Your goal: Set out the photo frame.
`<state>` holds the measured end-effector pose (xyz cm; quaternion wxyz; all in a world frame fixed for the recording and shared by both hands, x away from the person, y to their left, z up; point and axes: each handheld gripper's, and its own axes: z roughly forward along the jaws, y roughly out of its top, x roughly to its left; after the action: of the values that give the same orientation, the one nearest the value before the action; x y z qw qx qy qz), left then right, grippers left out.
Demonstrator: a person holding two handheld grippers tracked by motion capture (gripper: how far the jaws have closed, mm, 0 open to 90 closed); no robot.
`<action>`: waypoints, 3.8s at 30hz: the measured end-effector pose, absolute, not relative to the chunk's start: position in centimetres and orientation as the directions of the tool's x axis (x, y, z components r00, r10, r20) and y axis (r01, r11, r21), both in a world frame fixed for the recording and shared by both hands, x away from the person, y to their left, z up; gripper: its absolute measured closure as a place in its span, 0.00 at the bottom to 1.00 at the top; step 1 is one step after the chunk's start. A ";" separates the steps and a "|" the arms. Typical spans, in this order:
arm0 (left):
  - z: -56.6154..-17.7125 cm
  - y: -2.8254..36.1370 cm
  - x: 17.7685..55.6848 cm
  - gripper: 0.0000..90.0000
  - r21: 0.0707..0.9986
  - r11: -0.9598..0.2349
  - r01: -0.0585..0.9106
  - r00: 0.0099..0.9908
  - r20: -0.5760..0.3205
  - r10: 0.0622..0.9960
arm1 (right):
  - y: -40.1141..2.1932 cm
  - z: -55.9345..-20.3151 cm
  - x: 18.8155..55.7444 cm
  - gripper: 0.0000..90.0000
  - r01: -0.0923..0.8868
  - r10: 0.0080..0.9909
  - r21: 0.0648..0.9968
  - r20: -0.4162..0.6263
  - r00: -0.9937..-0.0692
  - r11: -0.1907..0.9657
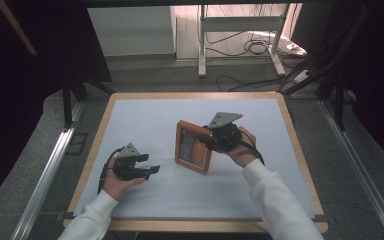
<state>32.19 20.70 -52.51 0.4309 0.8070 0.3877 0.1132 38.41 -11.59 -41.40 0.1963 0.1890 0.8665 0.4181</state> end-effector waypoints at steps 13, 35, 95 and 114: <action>-52.5 20.7 32.2 0.34 0.782 -0.331 0.528 0.675 -0.150 0.722 | -12.5 -42.2 40.4 0.58 0.239 0.544 0.809 -0.116 -0.831 0.537; -52.4 20.6 32.1 0.34 0.786 -0.327 0.525 0.674 -0.150 0.723 | -15.5 -42.6 37.5 0.32 0.310 0.649 0.852 -0.046 -0.760 0.423; -52.4 20.4 31.9 0.33 0.785 -0.335 0.521 0.681 -0.146 0.718 | -13.4 -52.4 33.4 1.00 0.386 0.611 0.741 -0.041 -0.791 0.550; -52.3 20.3 31.7 0.33 0.788 -0.337 0.516 0.685 -0.142 0.715 | -15.1 -51.1 32.6 0.99 0.367 0.619 0.791 -0.019 -0.785 0.490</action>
<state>31.69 20.27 -52.27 0.4324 0.8095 0.3801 0.1152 32.64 -15.10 -51.11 0.1523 0.2899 0.8494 0.4137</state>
